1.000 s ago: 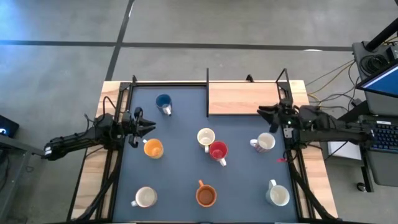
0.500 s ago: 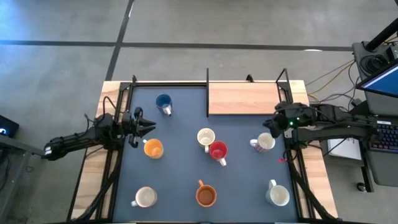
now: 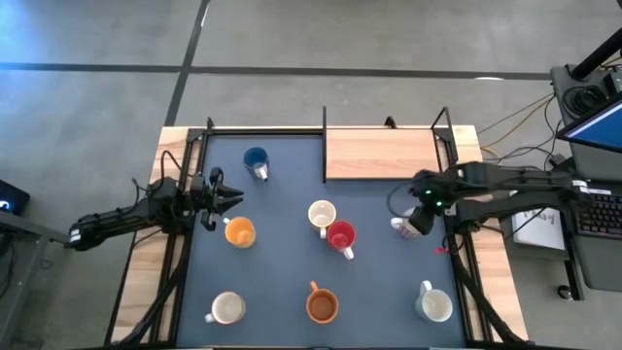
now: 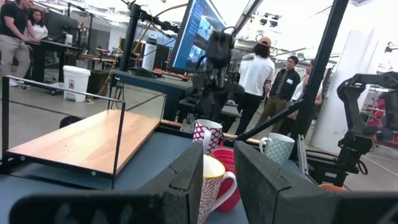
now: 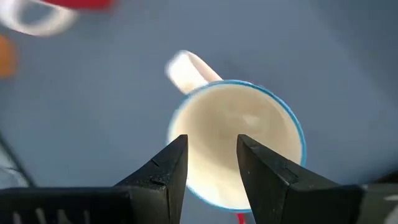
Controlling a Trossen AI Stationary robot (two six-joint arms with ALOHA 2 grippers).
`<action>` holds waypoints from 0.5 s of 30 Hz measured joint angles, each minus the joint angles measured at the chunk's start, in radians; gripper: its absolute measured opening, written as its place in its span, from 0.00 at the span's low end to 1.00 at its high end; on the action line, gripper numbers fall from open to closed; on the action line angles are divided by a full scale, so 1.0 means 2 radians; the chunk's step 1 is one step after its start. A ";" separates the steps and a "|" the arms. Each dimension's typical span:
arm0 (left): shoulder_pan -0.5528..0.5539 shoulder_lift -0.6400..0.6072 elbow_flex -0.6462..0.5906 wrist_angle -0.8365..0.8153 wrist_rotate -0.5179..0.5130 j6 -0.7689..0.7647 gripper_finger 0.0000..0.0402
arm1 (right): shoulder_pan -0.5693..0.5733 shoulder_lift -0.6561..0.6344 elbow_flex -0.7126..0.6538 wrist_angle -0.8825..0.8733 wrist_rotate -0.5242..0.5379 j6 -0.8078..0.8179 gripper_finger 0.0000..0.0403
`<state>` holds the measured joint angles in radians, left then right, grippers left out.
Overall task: Place coffee mugs
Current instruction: Put the red patterned mug on the shelf
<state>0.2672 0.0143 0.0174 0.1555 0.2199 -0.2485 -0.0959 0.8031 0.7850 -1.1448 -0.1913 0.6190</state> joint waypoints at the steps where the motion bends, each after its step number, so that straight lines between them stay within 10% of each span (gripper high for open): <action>1: 0.000 0.000 0.000 0.000 0.000 0.000 0.18 | 0.000 0.005 0.002 -0.005 0.000 0.000 0.32; 15: 0.000 0.000 0.000 0.000 0.000 0.000 0.18 | 0.075 0.063 0.044 -0.028 -0.010 0.034 0.32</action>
<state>0.2672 0.0143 0.0174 0.1547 0.2199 -0.2485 0.0546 0.9294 0.8736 -1.2002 -0.2118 0.6874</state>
